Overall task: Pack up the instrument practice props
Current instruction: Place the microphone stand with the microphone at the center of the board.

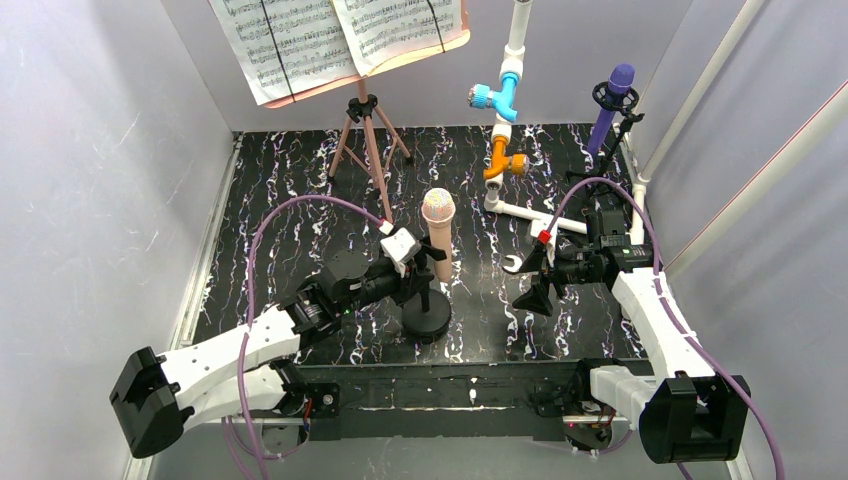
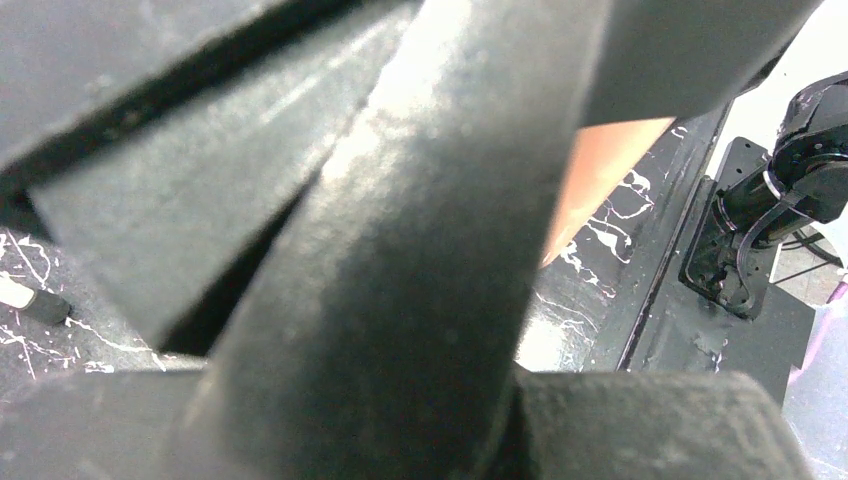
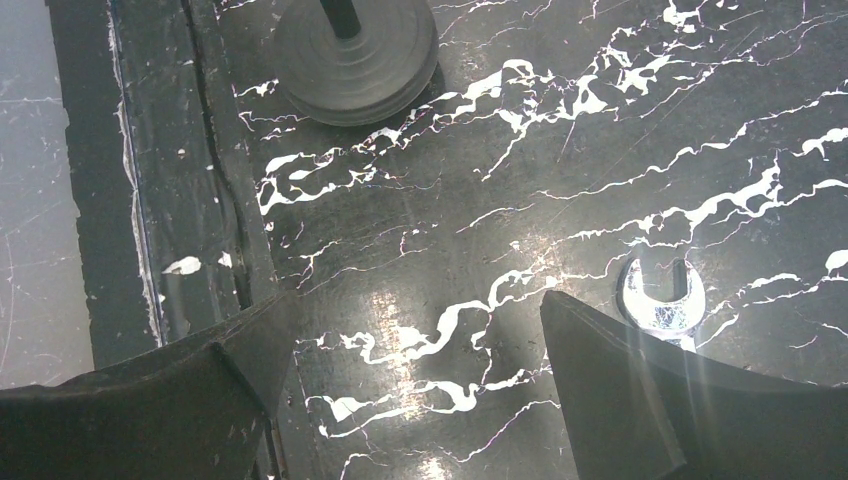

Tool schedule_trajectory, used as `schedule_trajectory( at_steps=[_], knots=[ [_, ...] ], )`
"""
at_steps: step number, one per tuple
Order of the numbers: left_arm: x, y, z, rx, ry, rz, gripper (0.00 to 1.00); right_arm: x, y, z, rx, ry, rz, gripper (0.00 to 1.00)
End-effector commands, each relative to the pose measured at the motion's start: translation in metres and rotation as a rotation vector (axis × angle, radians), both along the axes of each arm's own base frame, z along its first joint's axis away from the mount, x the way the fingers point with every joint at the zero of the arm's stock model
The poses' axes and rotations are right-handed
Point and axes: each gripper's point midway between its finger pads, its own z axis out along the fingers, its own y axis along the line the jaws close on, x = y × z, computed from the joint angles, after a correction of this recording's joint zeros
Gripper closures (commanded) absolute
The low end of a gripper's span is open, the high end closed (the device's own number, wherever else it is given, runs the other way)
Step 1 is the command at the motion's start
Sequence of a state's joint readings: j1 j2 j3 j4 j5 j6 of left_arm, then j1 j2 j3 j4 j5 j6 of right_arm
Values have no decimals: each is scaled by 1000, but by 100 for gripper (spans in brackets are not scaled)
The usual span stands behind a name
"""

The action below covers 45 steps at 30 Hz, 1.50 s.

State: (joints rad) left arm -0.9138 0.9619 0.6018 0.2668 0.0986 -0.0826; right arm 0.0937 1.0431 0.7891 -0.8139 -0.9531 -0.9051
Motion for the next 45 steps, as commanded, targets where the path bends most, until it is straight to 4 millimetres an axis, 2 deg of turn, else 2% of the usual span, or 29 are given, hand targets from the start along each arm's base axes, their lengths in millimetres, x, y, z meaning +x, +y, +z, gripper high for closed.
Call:
schedule_trajectory(
  at_steps=[1, 27, 45],
  knots=[
    [6, -7, 34, -118, -80, 15, 100, -3, 4, 4, 27, 2, 25, 0],
    [5, -7, -4, -94, -26, 26, 100, -4, 4, 3, 26, 5, 26, 0],
    [-2, -7, -14, -96, -6, -2, 98, -4, 4, 2, 25, 3, 26, 0]
  ],
)
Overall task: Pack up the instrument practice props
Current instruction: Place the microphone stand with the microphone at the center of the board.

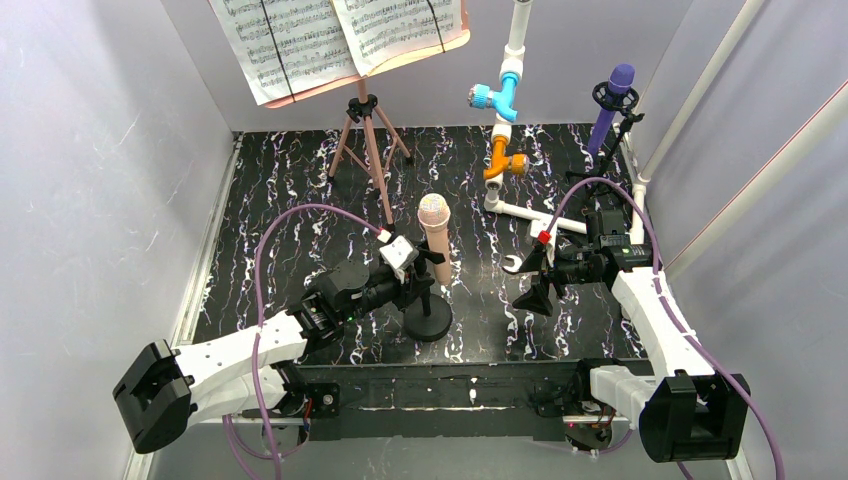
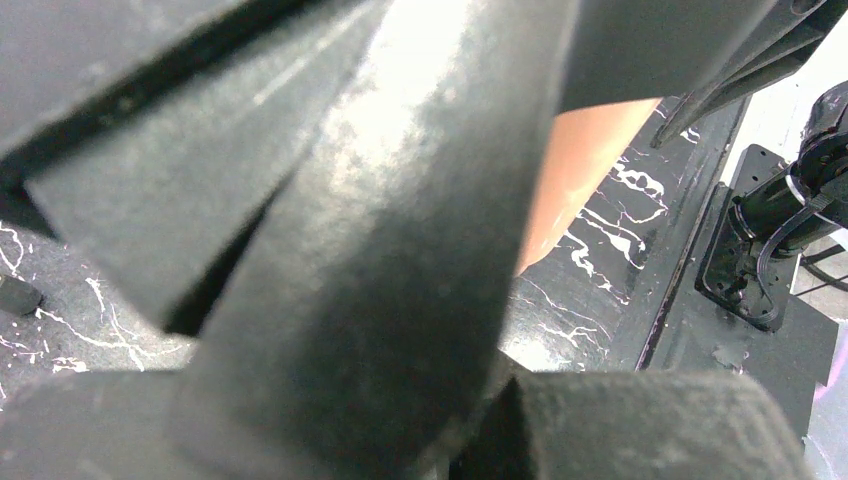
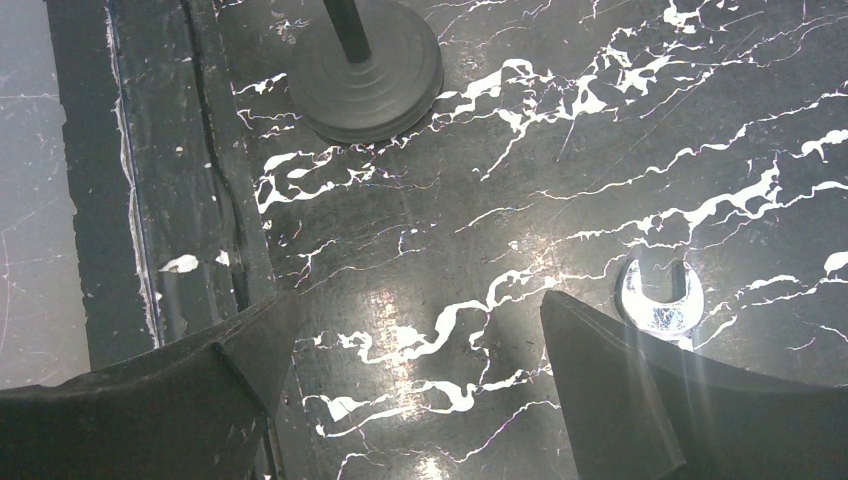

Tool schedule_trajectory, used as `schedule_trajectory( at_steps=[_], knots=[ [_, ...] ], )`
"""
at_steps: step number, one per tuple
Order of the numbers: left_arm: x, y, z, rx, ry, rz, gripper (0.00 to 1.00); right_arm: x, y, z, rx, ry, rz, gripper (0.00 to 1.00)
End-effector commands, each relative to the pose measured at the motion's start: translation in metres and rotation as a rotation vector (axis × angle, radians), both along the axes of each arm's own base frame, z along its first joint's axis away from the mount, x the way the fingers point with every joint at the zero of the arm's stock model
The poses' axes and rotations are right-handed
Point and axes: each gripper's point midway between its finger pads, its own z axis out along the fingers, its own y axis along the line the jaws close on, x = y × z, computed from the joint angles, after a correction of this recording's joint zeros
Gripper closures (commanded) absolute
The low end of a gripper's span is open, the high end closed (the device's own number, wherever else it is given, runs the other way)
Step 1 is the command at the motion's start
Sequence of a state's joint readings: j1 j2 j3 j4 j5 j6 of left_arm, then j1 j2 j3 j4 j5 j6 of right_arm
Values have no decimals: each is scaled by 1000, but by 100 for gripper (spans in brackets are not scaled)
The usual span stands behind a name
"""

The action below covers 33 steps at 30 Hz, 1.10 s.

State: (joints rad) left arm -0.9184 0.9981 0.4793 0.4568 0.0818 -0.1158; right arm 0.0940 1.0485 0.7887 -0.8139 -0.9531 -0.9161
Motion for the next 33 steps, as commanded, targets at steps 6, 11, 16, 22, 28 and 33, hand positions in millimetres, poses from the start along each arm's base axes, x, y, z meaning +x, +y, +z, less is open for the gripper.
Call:
schedule_trajectory(
  at_steps=[6, 11, 16, 22, 28, 33],
  knots=[
    [-8, -7, 13, -59, -6, -47, 93, -5, 4, 3, 27, 8, 22, 0],
    [-11, -8, 12, -61, 3, -64, 86, -5, 4, 3, 27, 7, 22, 0],
    [-14, -9, 12, -65, 7, -76, 81, -4, 4, 3, 26, 6, 22, 0],
    [-17, -9, 12, -72, 19, -85, 75, -4, 4, 3, 26, 5, 22, 0],
    [-20, -9, 13, -86, 28, -95, 68, -5, 4, 3, 26, 5, 21, 0],
    [-24, -5, 13, -99, 34, -93, 58, -5, 4, 4, 26, 4, 23, 0]
  ],
)
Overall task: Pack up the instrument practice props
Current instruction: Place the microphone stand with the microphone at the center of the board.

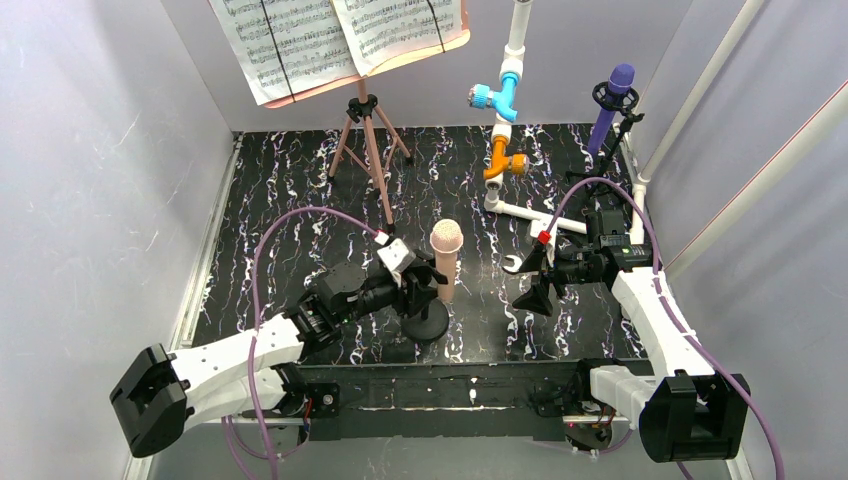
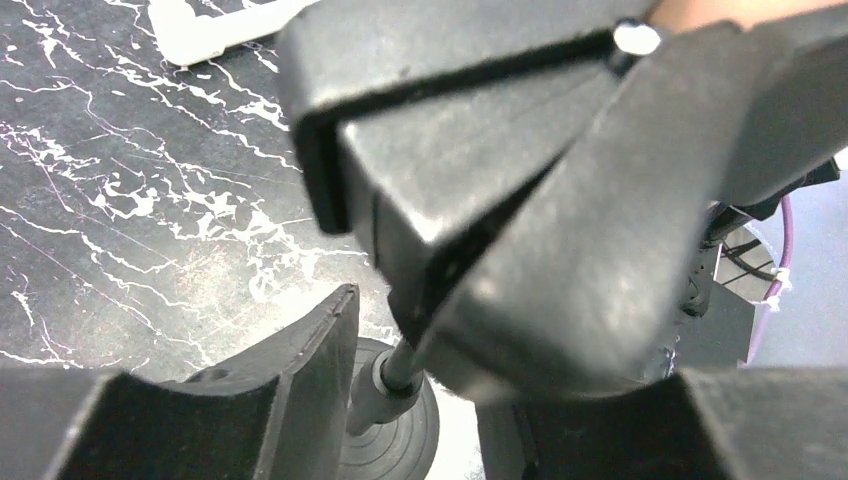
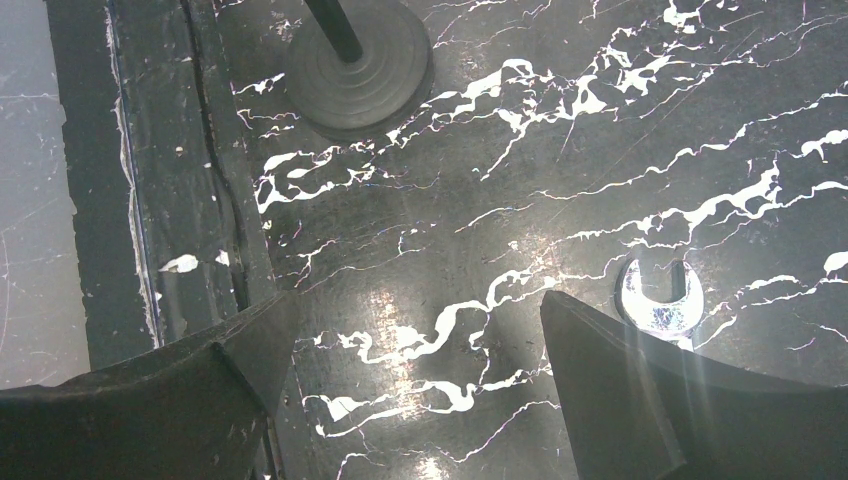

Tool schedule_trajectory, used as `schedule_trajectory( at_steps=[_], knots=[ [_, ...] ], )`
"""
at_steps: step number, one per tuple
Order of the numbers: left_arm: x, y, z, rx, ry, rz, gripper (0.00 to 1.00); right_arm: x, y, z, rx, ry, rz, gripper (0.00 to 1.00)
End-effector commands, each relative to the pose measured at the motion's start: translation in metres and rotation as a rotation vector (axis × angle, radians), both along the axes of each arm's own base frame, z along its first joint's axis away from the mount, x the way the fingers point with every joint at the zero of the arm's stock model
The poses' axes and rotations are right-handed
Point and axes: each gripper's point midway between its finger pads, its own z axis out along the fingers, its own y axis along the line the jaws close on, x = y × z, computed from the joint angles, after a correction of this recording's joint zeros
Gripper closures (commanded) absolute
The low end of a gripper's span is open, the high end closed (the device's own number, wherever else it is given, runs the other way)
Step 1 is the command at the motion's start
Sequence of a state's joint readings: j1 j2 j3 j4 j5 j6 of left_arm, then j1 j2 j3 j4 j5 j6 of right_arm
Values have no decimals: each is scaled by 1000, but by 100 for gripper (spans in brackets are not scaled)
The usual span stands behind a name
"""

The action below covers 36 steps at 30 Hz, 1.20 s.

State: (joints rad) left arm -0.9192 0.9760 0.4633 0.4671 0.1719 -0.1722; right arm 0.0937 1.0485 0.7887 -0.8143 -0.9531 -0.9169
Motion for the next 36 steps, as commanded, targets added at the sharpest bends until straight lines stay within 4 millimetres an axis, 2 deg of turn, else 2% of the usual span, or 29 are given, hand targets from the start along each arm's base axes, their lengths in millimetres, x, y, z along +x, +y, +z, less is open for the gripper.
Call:
schedule_trajectory(
  at_steps=[1, 8, 14, 16, 18, 24, 26, 30, 36],
  knots=[
    [-7, 3, 10, -52, -16, -11, 55, -5, 4, 3, 26, 6, 23, 0],
    [-18, 14, 9, -72, -31, -26, 32, -5, 4, 3, 25, 3, 24, 0],
    [-24, 25, 10, -62, -30, -14, 21, -5, 4, 4, 26, 3, 25, 0],
    [-26, 28, 11, -49, -27, -14, 15, -5, 4, 4, 26, 3, 25, 0],
    [-29, 31, 13, -34, -25, -20, 2, -5, 4, 4, 25, 1, 25, 0],
    [-40, 46, 25, 11, -10, -26, 2, -5, 4, 4, 26, -1, 25, 0],
    [-43, 54, 35, 28, -11, -18, 2, -5, 4, 5, 27, -4, 27, 0],
    [-52, 62, 77, 6, -80, -52, 2, -6, 4, 6, 30, -6, 32, 0],
    [-72, 52, 141, -46, -291, -229, 2, -7, 4, 6, 32, -6, 36, 0]
  ],
)
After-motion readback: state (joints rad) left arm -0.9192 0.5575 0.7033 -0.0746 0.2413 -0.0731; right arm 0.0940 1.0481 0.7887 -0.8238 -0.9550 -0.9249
